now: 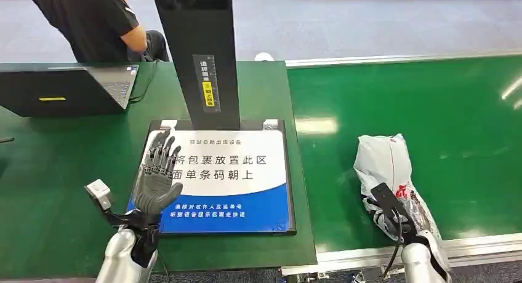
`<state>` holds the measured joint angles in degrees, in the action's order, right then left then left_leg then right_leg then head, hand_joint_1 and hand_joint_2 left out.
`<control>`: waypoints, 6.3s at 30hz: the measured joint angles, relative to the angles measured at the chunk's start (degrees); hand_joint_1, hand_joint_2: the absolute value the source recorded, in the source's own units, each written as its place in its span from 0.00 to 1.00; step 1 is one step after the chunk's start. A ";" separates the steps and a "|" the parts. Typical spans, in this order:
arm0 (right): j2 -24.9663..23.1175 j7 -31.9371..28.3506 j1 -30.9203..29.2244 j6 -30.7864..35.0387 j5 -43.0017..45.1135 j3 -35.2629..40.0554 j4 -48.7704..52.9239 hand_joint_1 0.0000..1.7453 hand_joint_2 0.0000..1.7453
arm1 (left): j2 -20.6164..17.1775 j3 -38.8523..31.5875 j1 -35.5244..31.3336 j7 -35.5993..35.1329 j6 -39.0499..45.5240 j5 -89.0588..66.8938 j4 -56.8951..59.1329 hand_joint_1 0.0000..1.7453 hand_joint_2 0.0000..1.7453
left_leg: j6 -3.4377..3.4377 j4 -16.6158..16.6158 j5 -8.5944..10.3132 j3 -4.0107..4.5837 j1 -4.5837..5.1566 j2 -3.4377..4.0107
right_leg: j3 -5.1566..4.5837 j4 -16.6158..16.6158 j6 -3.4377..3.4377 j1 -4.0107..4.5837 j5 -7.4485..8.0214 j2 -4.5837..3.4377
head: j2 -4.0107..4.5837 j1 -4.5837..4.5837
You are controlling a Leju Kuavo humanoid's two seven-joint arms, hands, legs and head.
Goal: Moved the parcel from conveyor to table for the left to box.
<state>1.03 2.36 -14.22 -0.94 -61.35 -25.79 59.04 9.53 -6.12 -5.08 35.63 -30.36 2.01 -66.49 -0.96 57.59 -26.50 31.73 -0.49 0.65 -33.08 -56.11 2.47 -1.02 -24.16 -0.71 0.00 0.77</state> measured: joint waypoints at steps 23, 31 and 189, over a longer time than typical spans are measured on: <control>-9.09 -29.49 10.20 37.11 17.05 -1.29 22.17 1.00 1.00 | 0.15 -0.28 0.40 0.37 0.52 2.43 -1.27 0.00 1.00 | 0.04 -0.01 0.02 0.97 0.21 -0.02 | -1.13 -0.48 0.01 -0.22 -0.04 0.02 | 0.00 0.00; -11.04 -30.89 11.88 38.18 18.51 -1.29 27.13 1.00 1.00 | 0.35 -0.55 0.39 0.37 0.52 2.56 -1.51 0.00 1.00 | 0.15 -0.01 0.00 1.01 0.21 -0.01 | -1.27 -0.63 -0.11 -0.22 -0.13 0.02 | 0.00 0.00; -5.77 -42.32 19.00 -6.47 49.22 21.68 41.11 0.00 1.00 | 1.27 -4.59 4.72 3.63 0.74 0.85 -6.36 0.00 1.00 | 0.79 -0.17 -0.02 0.84 0.18 0.17 | -1.51 -1.00 -0.69 -0.15 -0.29 -0.18 | 0.00 0.00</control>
<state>-4.74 -39.95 4.78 -7.41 -12.13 -4.11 100.15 10.80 -10.71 -0.36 39.25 -29.62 2.86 -72.85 -0.17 57.41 -26.52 32.56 -0.31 0.82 -34.58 -57.11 1.78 -1.17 -24.45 -0.89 0.00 0.77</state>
